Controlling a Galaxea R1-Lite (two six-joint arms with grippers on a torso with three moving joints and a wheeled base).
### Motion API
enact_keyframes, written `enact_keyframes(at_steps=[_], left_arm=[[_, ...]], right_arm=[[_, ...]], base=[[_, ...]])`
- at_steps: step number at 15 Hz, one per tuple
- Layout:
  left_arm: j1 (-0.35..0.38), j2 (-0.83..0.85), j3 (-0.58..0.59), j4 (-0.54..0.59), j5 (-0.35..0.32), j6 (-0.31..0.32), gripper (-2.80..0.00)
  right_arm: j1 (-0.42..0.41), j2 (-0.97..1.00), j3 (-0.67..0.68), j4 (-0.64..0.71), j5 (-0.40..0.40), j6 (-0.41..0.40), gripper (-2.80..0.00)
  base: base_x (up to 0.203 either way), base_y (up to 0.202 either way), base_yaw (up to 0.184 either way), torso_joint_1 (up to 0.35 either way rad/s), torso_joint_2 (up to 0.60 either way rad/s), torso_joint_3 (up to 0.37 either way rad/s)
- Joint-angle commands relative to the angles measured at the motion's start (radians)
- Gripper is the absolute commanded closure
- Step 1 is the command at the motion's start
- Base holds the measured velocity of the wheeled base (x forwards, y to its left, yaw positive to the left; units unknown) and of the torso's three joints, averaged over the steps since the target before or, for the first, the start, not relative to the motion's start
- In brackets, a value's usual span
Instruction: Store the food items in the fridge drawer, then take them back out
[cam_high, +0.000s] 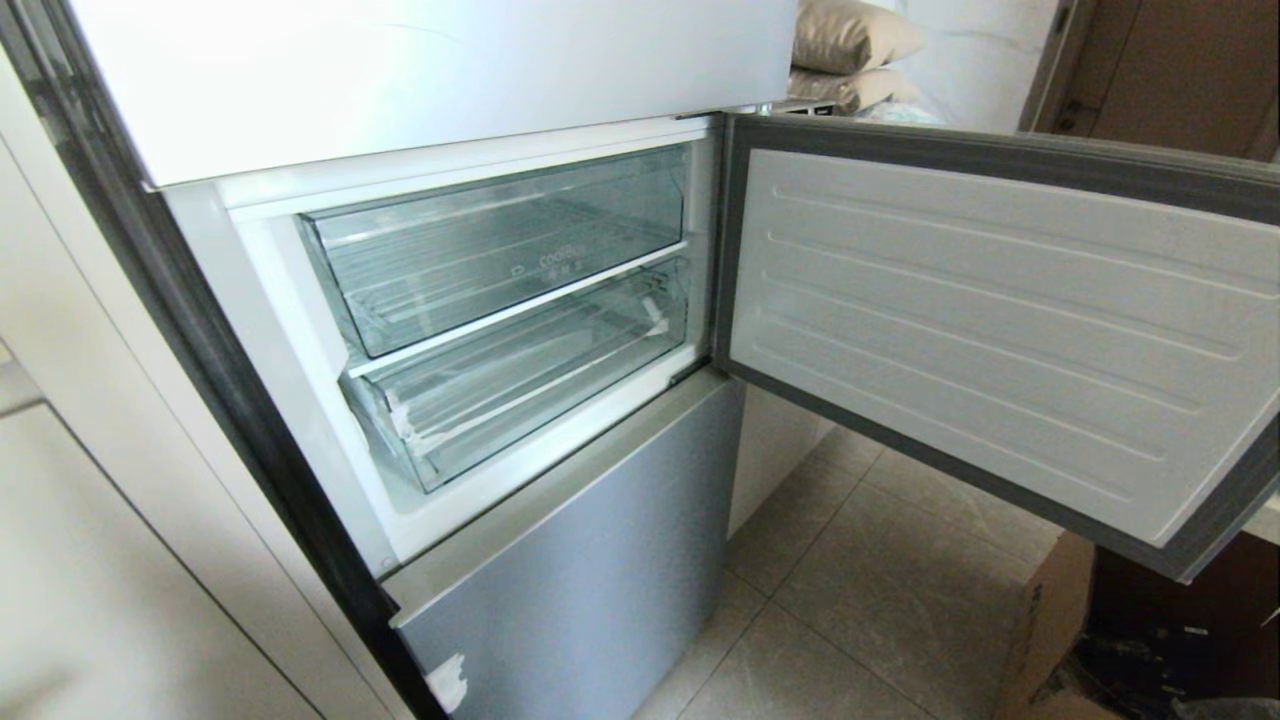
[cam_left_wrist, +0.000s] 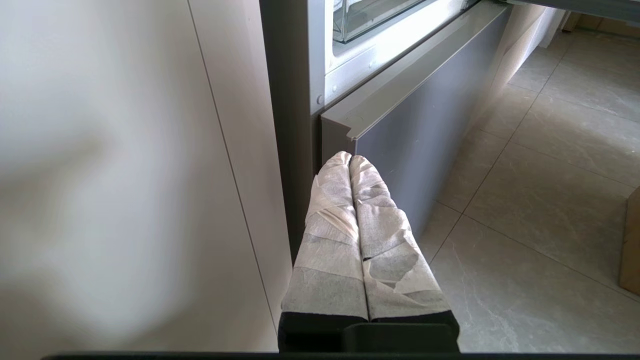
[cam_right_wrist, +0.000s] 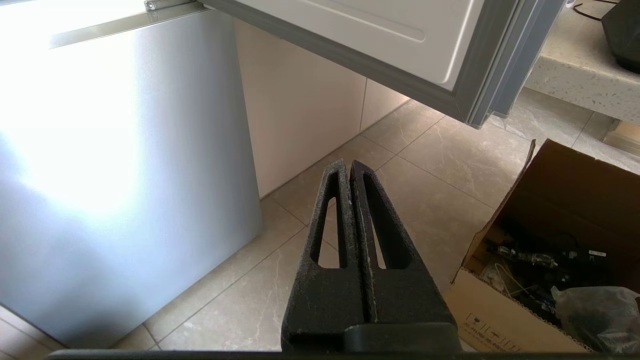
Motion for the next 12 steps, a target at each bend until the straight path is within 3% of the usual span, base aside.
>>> enact_keyframes(at_steps=[1,4,12], left_arm=[[0.0,-0.001,0.0,0.0,0.0,0.0,0.0],[0.0,-0.001,0.0,0.0,0.002,0.0,0.0],[0.0,-0.001,0.0,0.0,0.0,0.0,0.0]], right_arm=[[0.0,0.0,0.0,0.0,0.0,0.0,0.0],[0.0,0.0,0.0,0.0,0.0,0.0,0.0],[0.0,0.0,0.0,0.0,0.0,-0.001,0.0]], base=[[0.0,0.0,0.0,0.0,0.0,0.0],[-0.001,-0.001,0.034,0.001,0.0,0.0],[0.001,-0.007,0.173,0.0,0.0,0.001]])
